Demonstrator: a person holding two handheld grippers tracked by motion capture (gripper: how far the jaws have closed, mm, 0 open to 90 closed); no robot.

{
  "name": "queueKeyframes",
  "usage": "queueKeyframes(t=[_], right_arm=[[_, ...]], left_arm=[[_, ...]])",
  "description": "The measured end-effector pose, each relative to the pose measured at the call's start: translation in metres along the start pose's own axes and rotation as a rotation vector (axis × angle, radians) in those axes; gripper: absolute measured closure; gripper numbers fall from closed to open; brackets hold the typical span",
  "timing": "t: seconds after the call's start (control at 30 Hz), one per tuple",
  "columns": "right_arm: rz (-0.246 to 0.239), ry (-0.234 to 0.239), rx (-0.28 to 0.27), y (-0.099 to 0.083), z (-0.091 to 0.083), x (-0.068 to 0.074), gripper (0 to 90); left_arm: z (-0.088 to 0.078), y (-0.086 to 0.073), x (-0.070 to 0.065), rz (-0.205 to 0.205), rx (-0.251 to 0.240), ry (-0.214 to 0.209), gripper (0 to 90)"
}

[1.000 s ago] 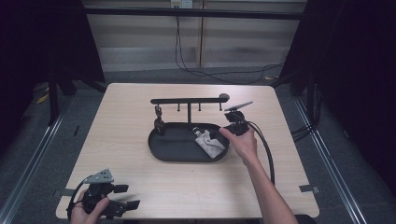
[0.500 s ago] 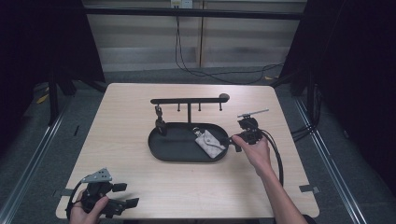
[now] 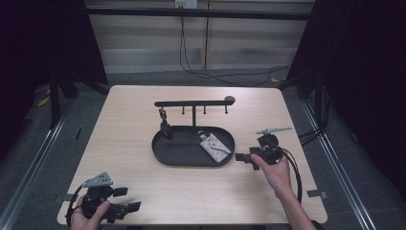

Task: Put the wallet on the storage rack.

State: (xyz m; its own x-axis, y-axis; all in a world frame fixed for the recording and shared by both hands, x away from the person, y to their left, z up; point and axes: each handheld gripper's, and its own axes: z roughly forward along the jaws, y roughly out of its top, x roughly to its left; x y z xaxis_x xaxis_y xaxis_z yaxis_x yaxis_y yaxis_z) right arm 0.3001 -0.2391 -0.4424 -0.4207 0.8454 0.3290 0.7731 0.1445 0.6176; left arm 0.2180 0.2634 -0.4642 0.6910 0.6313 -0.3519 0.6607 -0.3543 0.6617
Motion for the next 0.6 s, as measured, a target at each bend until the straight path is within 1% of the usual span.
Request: queueKeyframes(t=[0.17, 0.23, 0.4, 0.47, 0.53, 0.6], right_arm=[[-0.010, -0.013, -0.008, -0.019, -0.012, 0.002, 21.8], [-0.006, -0.008, -0.018, -0.028, -0.017, 0.003, 21.8], [0.001, -0.019, -0.046, -0.051, -0.027, 0.004, 21.7], [-0.017, -0.041, -0.062, -0.060, -0.028, 0.005, 21.8], [-0.009, -0.028, -0.057, -0.067, -0.029, 0.005, 21.4], [-0.009, -0.029, -0.069, -0.072, -0.032, 0.005, 21.2]], left_arm=[[0.000, 0.000, -0.001, 0.001, -0.002, -0.002, 17.7], [0.000, 0.000, 0.000, -0.003, -0.006, -0.001, 17.6], [-0.001, 0.000, 0.002, -0.011, -0.015, -0.003, 17.7], [-0.002, 0.000, 0.002, -0.009, -0.015, -0.002, 17.6], [-0.002, 0.000, 0.003, -0.006, -0.011, -0.001, 17.7], [-0.002, 0.000, 0.003, -0.010, -0.015, 0.001, 17.7]])
